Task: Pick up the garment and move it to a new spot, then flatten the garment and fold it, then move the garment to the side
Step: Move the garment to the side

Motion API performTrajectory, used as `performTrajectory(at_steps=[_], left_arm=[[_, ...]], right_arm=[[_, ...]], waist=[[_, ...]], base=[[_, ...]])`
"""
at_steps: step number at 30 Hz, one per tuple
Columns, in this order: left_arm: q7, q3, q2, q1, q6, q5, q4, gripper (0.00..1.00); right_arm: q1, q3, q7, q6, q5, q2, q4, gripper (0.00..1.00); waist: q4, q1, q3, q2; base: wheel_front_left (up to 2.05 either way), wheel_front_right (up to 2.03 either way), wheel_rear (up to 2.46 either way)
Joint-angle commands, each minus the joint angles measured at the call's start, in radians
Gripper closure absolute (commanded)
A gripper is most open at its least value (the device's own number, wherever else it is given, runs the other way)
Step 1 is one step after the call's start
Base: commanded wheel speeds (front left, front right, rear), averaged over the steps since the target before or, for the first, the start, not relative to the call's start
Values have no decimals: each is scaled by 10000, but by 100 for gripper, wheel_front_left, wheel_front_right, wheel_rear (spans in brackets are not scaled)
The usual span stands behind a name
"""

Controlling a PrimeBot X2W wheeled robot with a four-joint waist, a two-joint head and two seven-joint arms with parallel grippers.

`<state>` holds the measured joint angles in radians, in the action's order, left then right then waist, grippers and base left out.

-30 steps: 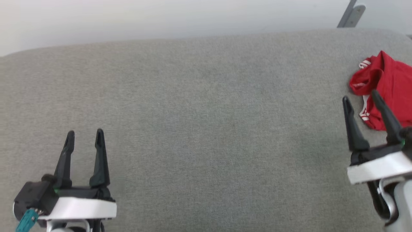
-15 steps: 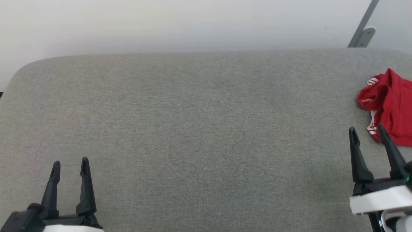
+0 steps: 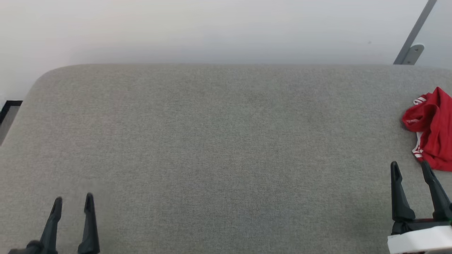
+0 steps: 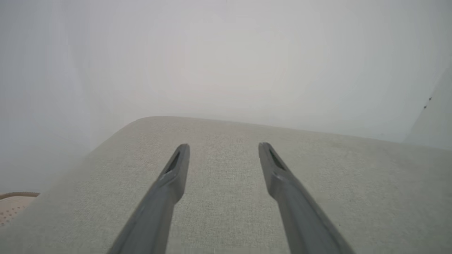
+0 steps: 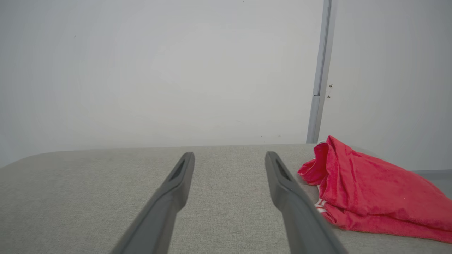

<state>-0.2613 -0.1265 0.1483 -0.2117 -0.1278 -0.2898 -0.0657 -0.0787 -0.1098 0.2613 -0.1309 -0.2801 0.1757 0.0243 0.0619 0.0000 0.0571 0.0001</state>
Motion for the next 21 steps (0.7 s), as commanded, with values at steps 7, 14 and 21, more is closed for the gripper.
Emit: performTrajectory(at_steps=[7,14,21], left_arm=[[-47,-86,-186,-334,-36,-86,-23,0],[-47,60,-177,-527,-36,-115,3,0],[-47,71,-212,-590,-36,-55,27,0]], right_arm=[[-363,-101,39,3,37,-175,-75,0],[-561,-136,39,3,35,-222,-21,0],[-717,-131,39,3,56,-307,16,0]], waist=[[147,0,-214,-1],[265,0,-410,-1],[334,0,-529,-1]], base=[[0,0,0],[0,0,0],[0,0,0]])
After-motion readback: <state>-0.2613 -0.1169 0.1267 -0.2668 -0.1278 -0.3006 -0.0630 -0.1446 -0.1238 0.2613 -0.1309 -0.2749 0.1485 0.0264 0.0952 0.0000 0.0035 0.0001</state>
